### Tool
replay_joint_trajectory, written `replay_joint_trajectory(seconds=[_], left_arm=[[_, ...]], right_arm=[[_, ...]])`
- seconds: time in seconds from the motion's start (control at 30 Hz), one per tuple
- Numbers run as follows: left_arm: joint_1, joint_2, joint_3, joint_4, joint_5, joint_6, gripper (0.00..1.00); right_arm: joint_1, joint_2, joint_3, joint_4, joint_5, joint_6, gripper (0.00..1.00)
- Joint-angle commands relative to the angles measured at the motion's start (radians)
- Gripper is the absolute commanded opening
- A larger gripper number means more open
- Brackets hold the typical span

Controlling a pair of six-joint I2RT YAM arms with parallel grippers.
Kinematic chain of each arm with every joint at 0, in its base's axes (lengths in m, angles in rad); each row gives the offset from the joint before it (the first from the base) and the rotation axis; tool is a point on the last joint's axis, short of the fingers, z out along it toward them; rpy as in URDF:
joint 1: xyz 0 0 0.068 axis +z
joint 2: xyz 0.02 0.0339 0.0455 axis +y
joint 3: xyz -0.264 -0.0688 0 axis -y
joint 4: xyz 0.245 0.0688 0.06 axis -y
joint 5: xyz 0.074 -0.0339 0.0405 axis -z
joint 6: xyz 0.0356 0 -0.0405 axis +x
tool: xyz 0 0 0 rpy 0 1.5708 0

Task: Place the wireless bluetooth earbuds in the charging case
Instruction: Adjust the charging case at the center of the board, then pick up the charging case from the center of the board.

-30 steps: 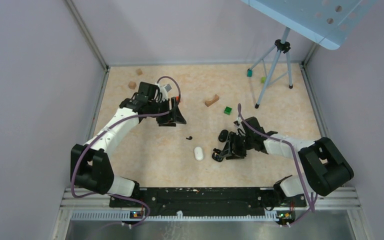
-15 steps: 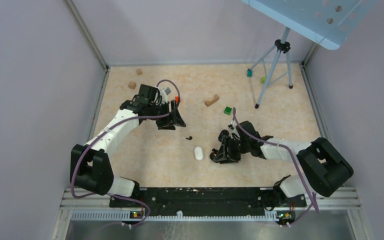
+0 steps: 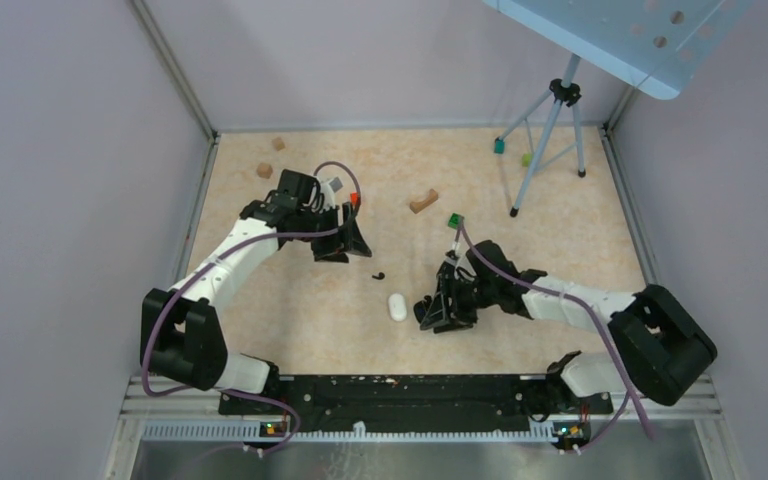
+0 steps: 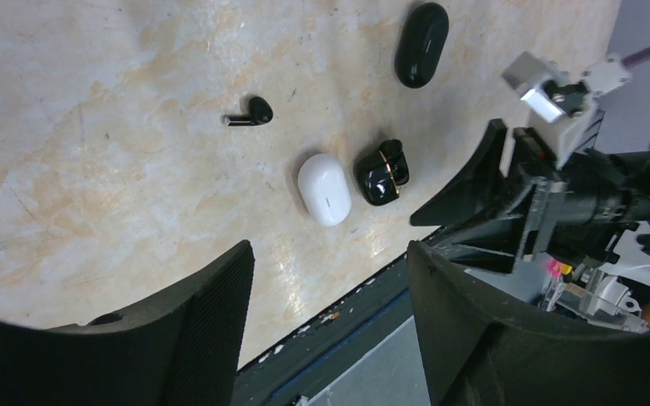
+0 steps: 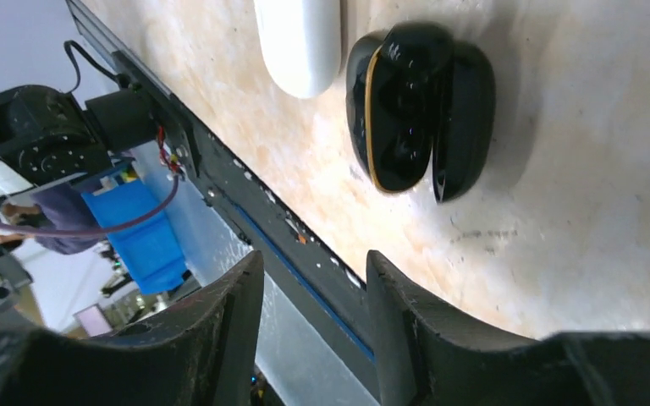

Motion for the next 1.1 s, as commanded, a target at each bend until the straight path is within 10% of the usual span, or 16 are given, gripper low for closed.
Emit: replay_joint_trajectory(seconds=[0.0, 0.17, 1.07], left_arm=[[-0.026, -0.042, 0.030, -0.038, -0.053, 0.023, 0.72], [-0.171, -0.102, 0.016, -0.037, -0.188, -0.048, 0.86], [-0.209, -0.075, -0.027, 0.043, -0.150, -0.127, 0.86]], right_arm=[[-0.032, -0.146, 0.089, -0.301, 0.124, -0.149, 0.47], [-0.188, -0.273, 0.013, -0.258, 0.246, -0.135, 0.41], [-0.101, 0.135, 0.061, 0.086, 0.132, -0.171, 0.34]])
